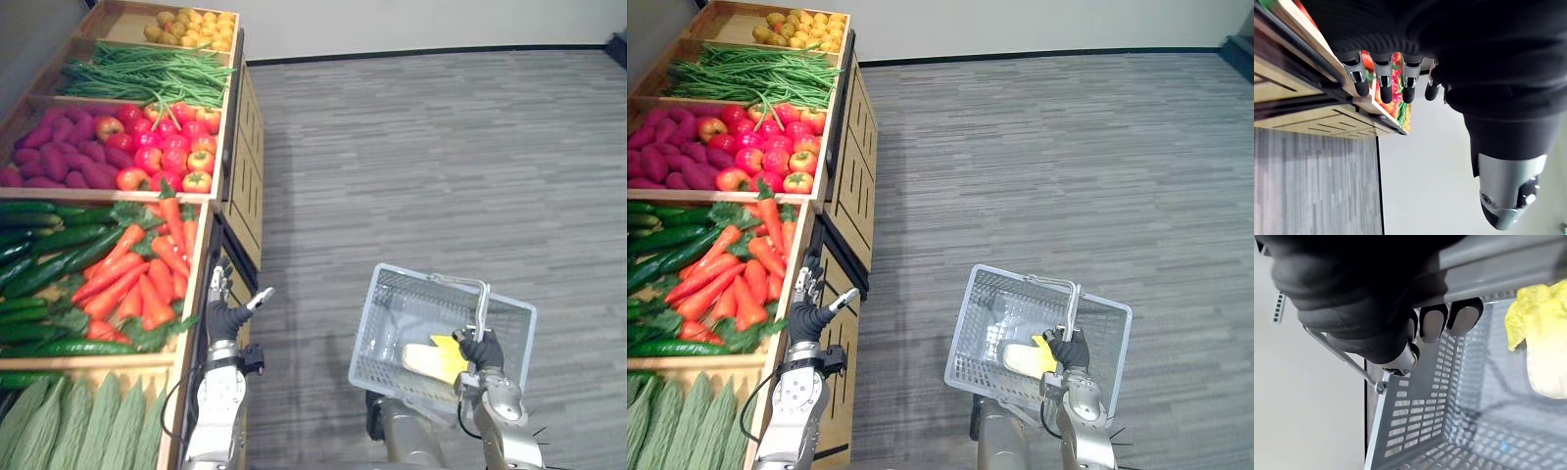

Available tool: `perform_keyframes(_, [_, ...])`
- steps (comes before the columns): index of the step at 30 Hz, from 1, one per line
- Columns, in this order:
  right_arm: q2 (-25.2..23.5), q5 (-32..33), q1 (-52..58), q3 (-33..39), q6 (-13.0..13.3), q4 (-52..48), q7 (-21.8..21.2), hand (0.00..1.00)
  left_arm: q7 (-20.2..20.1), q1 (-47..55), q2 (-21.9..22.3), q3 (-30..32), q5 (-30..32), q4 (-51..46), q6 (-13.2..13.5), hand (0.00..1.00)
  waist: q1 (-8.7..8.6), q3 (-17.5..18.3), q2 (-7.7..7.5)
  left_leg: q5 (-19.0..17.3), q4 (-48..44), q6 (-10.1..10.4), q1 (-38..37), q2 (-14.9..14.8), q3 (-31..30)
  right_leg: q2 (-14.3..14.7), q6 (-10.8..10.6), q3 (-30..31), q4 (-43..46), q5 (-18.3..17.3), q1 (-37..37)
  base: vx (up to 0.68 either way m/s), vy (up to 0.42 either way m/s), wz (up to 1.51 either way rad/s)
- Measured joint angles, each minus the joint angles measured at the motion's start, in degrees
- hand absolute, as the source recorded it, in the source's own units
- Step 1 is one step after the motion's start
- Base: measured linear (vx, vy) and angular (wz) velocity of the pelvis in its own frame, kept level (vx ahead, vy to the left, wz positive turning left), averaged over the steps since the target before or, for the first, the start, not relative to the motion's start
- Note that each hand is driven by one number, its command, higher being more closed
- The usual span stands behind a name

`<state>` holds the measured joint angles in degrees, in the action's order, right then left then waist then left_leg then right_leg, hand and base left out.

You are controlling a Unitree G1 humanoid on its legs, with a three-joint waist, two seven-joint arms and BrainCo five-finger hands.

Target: Pick vegetable in the basket

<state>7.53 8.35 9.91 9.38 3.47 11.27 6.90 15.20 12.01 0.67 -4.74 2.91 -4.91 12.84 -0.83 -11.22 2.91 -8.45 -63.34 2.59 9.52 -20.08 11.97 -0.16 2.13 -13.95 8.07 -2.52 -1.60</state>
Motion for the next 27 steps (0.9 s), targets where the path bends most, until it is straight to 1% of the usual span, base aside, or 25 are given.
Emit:
perform_keyframes(1, [0.1, 0.0, 0.3, 0.2, 0.1, -1.9, 0.6, 1.0, 0.1, 0.2, 0.0, 0.0, 0.0, -1.2, 0.0, 0.0, 0.79, -0.4, -0.49, -2.3, 1.8, 0.5, 3.5, 0.4, 2.1, 0.1, 0.0, -0.2, -2.6, -0.1, 2.8, 0.41, -0.101, 0.06])
perform_keyframes(2, [0.1, 0.0, 0.3, 0.3, 0.3, -2.4, 0.7, 1.0, 0.2, 0.2, 0.0, 0.0, 0.0, -1.6, 0.0, 0.0, 1.13, -0.4, -0.42, -3.0, 3.3, 0.4, 4.9, 0.6, 3.1, 0.1, -0.1, -0.2, -3.5, -0.1, 4.0, 0.38, -0.04, 0.06])
perform_keyframes(3, [0.1, 0.0, 0.3, 0.8, 0.4, -3.1, 0.7, 1.0, 0.3, 0.2, 0.0, 0.0, 0.1, -2.2, 0.0, 0.0, 1.78, -0.4, -0.37, -4.0, 7.5, 0.5, 6.7, 1.3, 4.6, -0.1, -0.4, -0.4, -5.0, -0.4, 6.1, 0.38, 0.016, 0.18])
perform_keyframes(4, [0.4, 0.0, 0.1, 1.7, 0.7, -3.3, 0.7, 1.0, 0.5, 0.3, 0.0, 0.0, 0.1, -2.9, 0.1, 0.0, 1.67, -0.6, -0.65, -4.2, 15.2, 0.2, 7.4, 2.9, 6.8, -0.7, -1.4, -1.7, -6.3, -1.4, 8.7, 0.38, 0.041, 0.35])
perform_keyframes(5, [1.0, 0.0, 0.3, 1.9, 1.1, -3.3, 0.7, 1.0, 0.7, 0.3, 0.2, 0.0, 0.3, -3.7, 0.1, 0.0, 1.52, -0.3, -0.16, -3.7, 24.6, 0.2, 7.5, 4.5, 9.4, -1.1, -2.7, -2.7, -6.3, -2.9, 10.5, 0.37, 0.098, 0.41])
perform_keyframes(6, [1.4, 0.0, 0.6, 2.4, 1.3, -3.3, 0.8, 1.0, 1.0, 0.3, 0.2, -0.1, 0.6, -4.3, 0.1, 0.0, 1.49, 0.0, 0.42, -2.3, 29.4, 0.4, 7.4, 5.2, 11.0, -1.1, -3.3, -3.2, -6.2, -3.8, 11.0, 0.38, 0.147, 0.44])
perform_keyframes(7, [1.9, 0.0, 0.8, 3.2, 1.4, -2.7, 0.8, 1.0, 1.4, 0.4, 0.1, 0.1, 1.0, -5.4, 0.4, 0.0, 1.56, 0.6, 1.32, 1.6, 36.1, -5.7, 7.1, 5.9, 14.9, -0.6, -4.8, -3.7, -5.6, -5.7, 12.0, 0.46, 0.185, 0.51])
perform_keyframes(8, [1.3, 0.0, 0.2, 3.0, 1.4, -0.3, 0.8, 1.0, 1.5, 0.0, -0.7, 0.4, 1.6, -5.6, 0.5, 0.0, 1.44, 1.2, -0.66, 1.1, 38.0, -6.7, 5.4, 8.3, 16.5, -2.8, -5.9, -4.0, -4.1, -7.5, 12.3, 0.39, 0.15, 0.47])
perform_keyframes(10, [1.1, 0.0, -0.3, 3.1, 1.4, 1.4, 0.7, 1.0, 1.5, 0.0, -1.1, 1.0, 1.8, -6.4, 0.5, 0.0, 1.8, 1.3, -2.52, 0.3, 39.5, -8.2, 4.9, 11.1, 16.4, -5.0, -6.9, -4.4, -3.6, -8.3, 12.3, 0.33, 0.111, 0.39])
perform_keyframes(11, [1.1, 0.0, -1.4, 3.2, 1.4, 2.7, 0.7, 1.0, 1.5, 0.3, -1.0, 1.5, 1.9, -6.4, 0.4, 0.0, 1.7, 1.3, -2.84, -0.5, 40.4, -9.2, 4.4, 12.8, 16.4, -6.3, -7.0, -4.8, -2.4, -8.3, 12.3, 0.43, 0.179, 0.42])
perform_keyframes(12, [1.0, -0.1, -2.5, 3.1, 0.9, 4.6, 0.5, 1.0, 1.5, 0.8, -0.5, 1.8, 1.9, -6.4, 0.2, 0.0, 1.72, 1.3, -2.88, -1.3, 41.5, -9.2, 2.6, 14.3, 16.3, -7.8, -7.5, -4.7, 1.5, -8.3, 12.0, 0.35, 0.172, 0.38])
perform_keyframes(13, [0.9, -0.3, -2.9, 3.1, 0.5, 5.7, 0.4, 1.0, 1.5, 1.0, -0.4, 1.8, 1.9, -6.4, 0.2, 0.0, 1.7, 1.3, -2.83, -1.6, 42.5, -9.2, 1.3, 14.9, 16.1, -8.5, -7.7, -4.7, 4.9, -8.4, 11.5, 0.42, 0.222, 0.41])
perform_keyframes(14, [0.5, -0.7, -2.9, 3.1, -0.1, 7.3, 0.3, 1.0, 1.4, 1.3, -0.5, 1.3, 2.0, -6.5, 0.1, 0.0, 1.6, 1.2, -2.74, -2.0, 44.6, -9.1, -1.8, 16.2, 14.4, -10.3, -9.1, -4.7, 15.0, -7.7, 9.2, 0.36, 0.173, 0.7])
perform_keyframes(15, [0.0, -0.7, -2.5, 3.2, -0.1, 8.2, 0.3, 1.0, 1.4, 1.4, -0.9, 1.3, 2.3, -6.9, 0.1, 0.0, 0.85, 1.2, -2.71, -2.1, 47.3, -9.1, -4.7, 17.5, 11.5, -12.3, -11.2, -3.5, 27.0, -6.3, 5.1, 0.36, 0.139, 0.9])
perform_keyframes(17, [-0.4, -0.7, -1.9, 3.2, -0.1, 8.3, 0.2, 1.0, 1.4, 1.6, -1.3, 1.0, 2.5, -7.5, 0.1, 0.0, -0.48, 1.3, -2.56, -2.1, 49.4, -9.1, -6.9, 18.5, 7.7, -11.7, -8.7, -0.5, 34.9, -9.6, 0.7, 0.34, 0.04, 1.2])
perform_keyframes(18, [-0.4, -0.7, -1.1, 3.2, -0.1, 8.3, 0.0, 1.0, 1.5, 1.4, -2.0, 1.0, 2.8, -8.2, 0.1, 0.0, -1.29, 1.3, -2.57, -2.1, 50.7, -9.2, -8.2, 19.3, 4.1, -10.2, -6.5, 2.1, 35.5, -11.4, -3.4, 0.33, -0.005, 1.32])
perform_keyframes(19, [-0.4, -0.7, -0.9, 3.2, -0.1, 8.3, -0.1, 1.0, 1.6, 1.4, -2.1, 0.9, 3.0, -8.2, 0.1, 0.0, -1.48, 1.3, -2.53, -2.1, 51.0, -9.2, -8.7, 19.5, 2.6, -9.4, -6.3, 3.7, 34.5, -12.2, -5.0, 0.35, -0.049, 1.48])
perform_keyframes(20, [-0.4, -0.7, -0.2, 3.3, 0.0, 8.1, -0.2, 1.0, 1.7, 1.2, -2.0, 0.5, 3.3, -8.2, -0.1, 0.0, -1.57, 1.2, -2.36, -2.1, 51.4, -9.1, -9.6, 19.9, -1.0, -7.2, -5.3, 7.0, 31.5, -13.3, -7.7, 0.35, -0.109, 1.58])
perform_keyframes(21, [-0.8, -0.6, 1.5, 3.9, 0.2, 7.3, -0.2, 1.0, 2.0, 0.3, -2.0, -0.9, 3.6, -8.2, -0.2, 0.0, -1.53, 1.1, -2.18, -2.5, 51.2, -8.5, -10.4, 19.8, -5.0, -4.6, -4.8, 11.9, 29.0, -13.5, -9.9, 0.35, -0.134, 1.68])
perform_keyframes(22, [-1.1, -0.5, 2.1, 4.2, 0.3, 6.9, -0.2, 1.0, 2.3, -0.1, -2.0, -1.6, 4.0, -8.4, -0.1, 0.0, -1.55, 1.1, -2.18, -2.7, 50.8, -8.2, -10.6, 19.8, -7.5, -3.3, -4.8, 14.7, 27.5, -13.5, -10.7, 0.4, -0.239, 2.22])
perform_keyframes(23, [-2.3, 0.1, 3.8, 6.4, 0.4, 5.2, 0.7, 1.0, 2.4, -0.9, -1.9, -2.6, 4.5, -9.0, -0.1, 0.0, -1.75, 1.1, -2.27, -3.8, 48.4, -6.7, -10.4, 19.7, -12.5, -1.2, -5.0, 20.6, 23.1, -13.0, -11.6, 0.32, -0.227, 1.7])
perform_keyframes(24, [-2.5, 0.1, 4.3, 6.8, 0.6, 5.1, 0.7, 1.0, 2.5, -0.9, -1.9, -2.6, 4.5, -9.4, -0.1, 0.0, -1.73, 1.2, -2.32, -4.0, 47.8, -6.4, -10.4, 19.7, -12.9, -0.9, -5.1, 21.4, 22.0, -12.6, -11.7, 0.36, -0.284, 2.11])
perform_keyframes(25, [-3.2, 0.1, 6.0, 7.7, 1.4, 5.1, 0.8, 1.0, 2.5, -0.2, -2.2, -3.0, 4.6, -11.4, -0.1, 0.0, -1.28, 1.5, -3.91, -6.1, 44.4, -4.4, -9.4, 20.2, -13.5, -1.9, -5.1, 23.7, 15.7, -7.1, -11.1, 0.26, -0.287, 1.92])
perform_keyframes(26, [-3.6, 0.1, 7.8, 7.6, 2.3, 5.6, 0.7, 1.0, 2.6, -0.2, -3.1, -3.1, 4.7, -13.0, 0.3, 0.0, -1.13, 1.8, -5.99, -9.6, 40.6, -3.0, -7.8, 20.5, -13.5, -4.3, -8.8, 23.7, 13.9, -4.6, -10.1, 0.25, -0.323, 2.08])
perform_keyframes(27, [-3.3, 0.1, 8.3, 7.7, 2.3, 6.8, 0.7, 1.0, 2.6, -0.2, -2.7, -3.1, 4.7, -12.8, 0.2, 0.0, -1.04, 2.0, -5.02, -10.8, 38.9, -2.3, -6.9, 19.1, -14.2, -3.6, -7.9, 21.2, 14.4, -5.2, -9.7, 0.23, -0.349, 1.76])
